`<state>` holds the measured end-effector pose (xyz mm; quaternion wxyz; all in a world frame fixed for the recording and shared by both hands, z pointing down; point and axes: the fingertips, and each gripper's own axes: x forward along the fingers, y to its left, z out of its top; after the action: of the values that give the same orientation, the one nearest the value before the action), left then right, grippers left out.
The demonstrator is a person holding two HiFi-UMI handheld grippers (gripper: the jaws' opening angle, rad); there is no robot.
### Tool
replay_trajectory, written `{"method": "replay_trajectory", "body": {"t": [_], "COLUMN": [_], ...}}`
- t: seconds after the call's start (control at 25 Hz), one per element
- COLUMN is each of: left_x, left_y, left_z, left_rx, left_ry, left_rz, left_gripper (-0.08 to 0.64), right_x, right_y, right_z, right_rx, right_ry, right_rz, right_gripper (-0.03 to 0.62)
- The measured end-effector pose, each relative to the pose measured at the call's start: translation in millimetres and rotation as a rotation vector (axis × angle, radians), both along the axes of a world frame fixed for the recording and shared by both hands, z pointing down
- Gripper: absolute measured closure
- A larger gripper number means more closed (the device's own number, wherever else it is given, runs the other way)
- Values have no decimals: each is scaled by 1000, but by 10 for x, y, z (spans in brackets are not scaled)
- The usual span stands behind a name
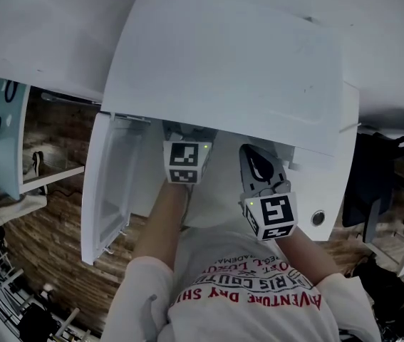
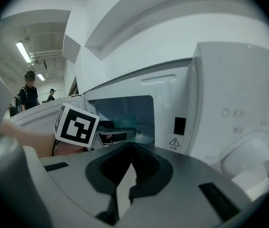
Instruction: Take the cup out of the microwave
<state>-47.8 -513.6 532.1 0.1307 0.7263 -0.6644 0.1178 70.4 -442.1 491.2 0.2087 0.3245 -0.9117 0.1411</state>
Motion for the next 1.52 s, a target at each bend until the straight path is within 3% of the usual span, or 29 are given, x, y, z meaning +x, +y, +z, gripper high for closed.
{"method": "replay_trajectory", "body": {"t": [0.36, 0.76, 1.16, 1.52], "left_x": [2, -9, 124, 232], "left_y": [-151, 19, 524, 1183], "left_z": [75, 46, -143, -564], "left_rx": [-28, -47, -21, 37], "left_ry": [-48, -37, -23, -20], "left_rz": [5, -1, 41, 93], "left_gripper": [184, 190, 192, 192], "right_x": [23, 2, 6, 81], "right_y": [-6, 21, 174, 462], "right_z": [25, 48, -103, -488], "right_rx": [-2, 3, 48, 138], "right_ry": [9, 31, 32, -27], "right_rz": [16, 15, 54, 146], "right_gripper": [581, 581, 581, 581]}}
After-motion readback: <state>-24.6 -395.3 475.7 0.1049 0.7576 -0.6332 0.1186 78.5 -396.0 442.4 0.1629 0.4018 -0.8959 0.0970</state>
